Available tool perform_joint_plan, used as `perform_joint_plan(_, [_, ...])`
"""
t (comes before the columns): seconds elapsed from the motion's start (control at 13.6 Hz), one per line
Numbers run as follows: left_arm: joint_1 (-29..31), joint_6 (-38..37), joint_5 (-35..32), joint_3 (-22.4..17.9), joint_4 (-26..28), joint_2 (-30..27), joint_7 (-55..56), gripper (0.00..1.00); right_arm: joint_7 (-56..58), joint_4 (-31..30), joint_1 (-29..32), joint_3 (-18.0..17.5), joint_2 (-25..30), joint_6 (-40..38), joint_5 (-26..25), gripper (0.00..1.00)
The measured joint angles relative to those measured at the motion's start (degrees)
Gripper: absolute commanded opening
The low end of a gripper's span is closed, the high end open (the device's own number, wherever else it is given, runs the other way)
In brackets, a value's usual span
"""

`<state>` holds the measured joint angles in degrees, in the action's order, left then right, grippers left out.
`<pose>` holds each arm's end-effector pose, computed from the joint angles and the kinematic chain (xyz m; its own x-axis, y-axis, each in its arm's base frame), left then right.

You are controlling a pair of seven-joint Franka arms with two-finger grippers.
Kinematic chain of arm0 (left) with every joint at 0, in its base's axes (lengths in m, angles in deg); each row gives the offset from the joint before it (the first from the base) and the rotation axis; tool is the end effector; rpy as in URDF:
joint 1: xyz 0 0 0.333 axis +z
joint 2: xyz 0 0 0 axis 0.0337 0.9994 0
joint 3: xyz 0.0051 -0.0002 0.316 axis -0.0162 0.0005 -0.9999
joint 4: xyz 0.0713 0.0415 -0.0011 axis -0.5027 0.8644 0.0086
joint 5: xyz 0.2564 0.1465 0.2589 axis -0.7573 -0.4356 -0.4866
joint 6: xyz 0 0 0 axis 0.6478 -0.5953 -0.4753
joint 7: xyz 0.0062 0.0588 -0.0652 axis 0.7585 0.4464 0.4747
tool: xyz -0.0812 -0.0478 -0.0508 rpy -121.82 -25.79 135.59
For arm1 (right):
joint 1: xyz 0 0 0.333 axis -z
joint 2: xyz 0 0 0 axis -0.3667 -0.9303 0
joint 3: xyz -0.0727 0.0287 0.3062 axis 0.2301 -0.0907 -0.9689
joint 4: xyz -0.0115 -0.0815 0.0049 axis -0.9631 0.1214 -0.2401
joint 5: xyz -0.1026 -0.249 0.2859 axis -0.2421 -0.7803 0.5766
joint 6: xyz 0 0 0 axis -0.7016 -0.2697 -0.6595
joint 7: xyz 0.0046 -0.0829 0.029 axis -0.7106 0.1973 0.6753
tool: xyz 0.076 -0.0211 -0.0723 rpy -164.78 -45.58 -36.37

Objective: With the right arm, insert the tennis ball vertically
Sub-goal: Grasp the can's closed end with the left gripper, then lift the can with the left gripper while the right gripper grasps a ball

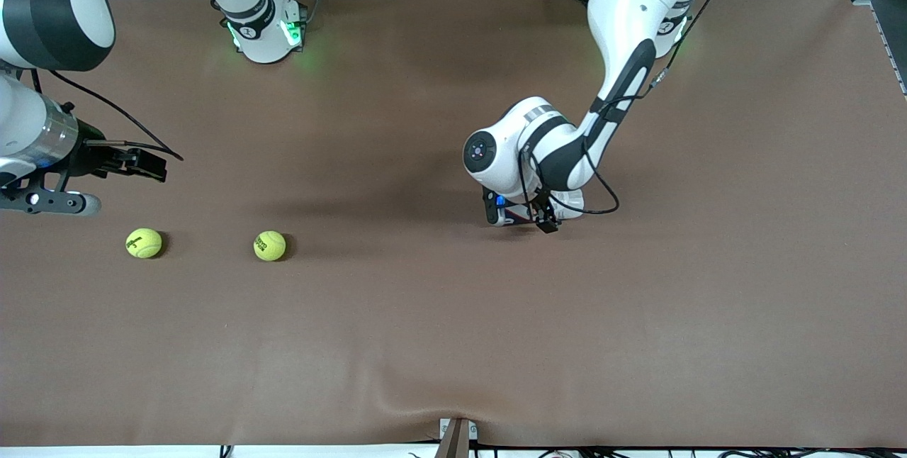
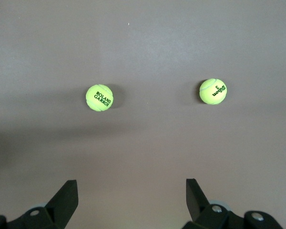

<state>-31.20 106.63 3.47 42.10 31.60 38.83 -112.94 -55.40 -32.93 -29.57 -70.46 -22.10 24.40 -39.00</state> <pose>0.5063 -0.4056 0.2050 0.1274 -0.8518 -0.5082 -0.9916 -0.1198 -0.0477 0.5888 0.0241 0.5478 0.9900 -0.0704 -0.1220 -0.0626 -0.9958 0.0664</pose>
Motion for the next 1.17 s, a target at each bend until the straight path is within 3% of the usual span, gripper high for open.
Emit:
perform_joint_plan(0.66, [-0.6,-0.1,-5.5,-0.3,0.0,2.2,1.4,1.00,0.0,0.1,0.0,0.0,0.0,0.0,0.0,1.00])
perform_joint_plan(1.17, [-0.6,-0.1,-5.8,-0.3,0.0,3.5,0.8,1.00,0.0,0.1,0.0,0.0,0.0,0.0,0.0,1.00])
